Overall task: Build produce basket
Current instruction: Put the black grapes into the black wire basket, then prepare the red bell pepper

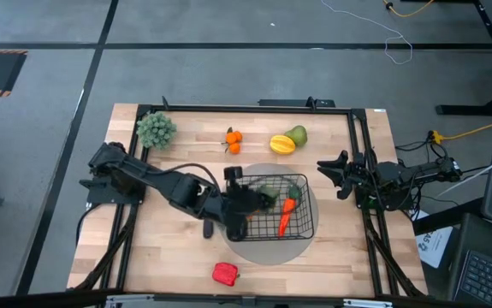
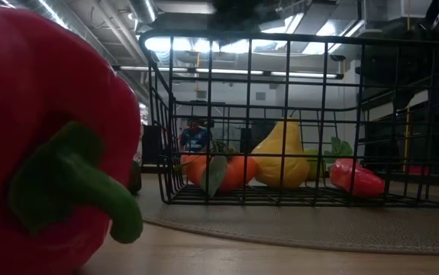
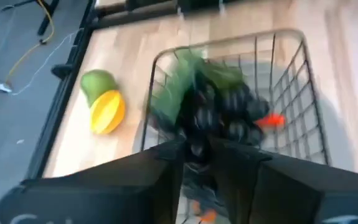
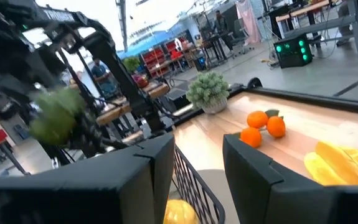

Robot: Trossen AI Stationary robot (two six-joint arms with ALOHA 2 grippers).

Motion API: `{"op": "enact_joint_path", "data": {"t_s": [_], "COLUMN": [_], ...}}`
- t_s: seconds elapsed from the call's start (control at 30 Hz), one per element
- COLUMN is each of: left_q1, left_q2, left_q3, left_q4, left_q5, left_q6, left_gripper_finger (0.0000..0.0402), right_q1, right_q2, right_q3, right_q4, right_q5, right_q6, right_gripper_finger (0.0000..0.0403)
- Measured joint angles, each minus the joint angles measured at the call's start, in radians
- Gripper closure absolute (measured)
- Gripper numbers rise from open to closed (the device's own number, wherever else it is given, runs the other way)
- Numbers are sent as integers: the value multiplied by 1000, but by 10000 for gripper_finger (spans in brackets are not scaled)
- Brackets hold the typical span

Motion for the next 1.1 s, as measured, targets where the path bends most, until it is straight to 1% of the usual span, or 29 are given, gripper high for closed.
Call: {"op": "enact_joint_path", "data": {"t_s": [0.07, 0.17, 0.83, 0.9, 1.1], "left_q1": [-1, -1, -2, -2, -3], "left_q2": [7, 9, 9, 9, 9], "left_q3": [2, 1, 1, 1, 1], "left_q4": [30, 6, -12, -13, -14], "left_q5": [-7, -11, -11, -8, 1], "left_q6": [3, 3, -2, -2, -2], "left_gripper_finger": [316, 310, 311, 312, 310], "right_q1": [0, 0, 0, 0, 0], "right_q2": [0, 0, 1, 1, 1], "right_q3": [0, 0, 0, 0, 0], "right_q4": [-14, -28, -33, -33, -45], "right_q5": [-1, -1, -2, -28, -168], "right_q6": [0, 7, 24, 27, -9], "right_gripper_finger": [272, 272, 272, 272, 272]}}
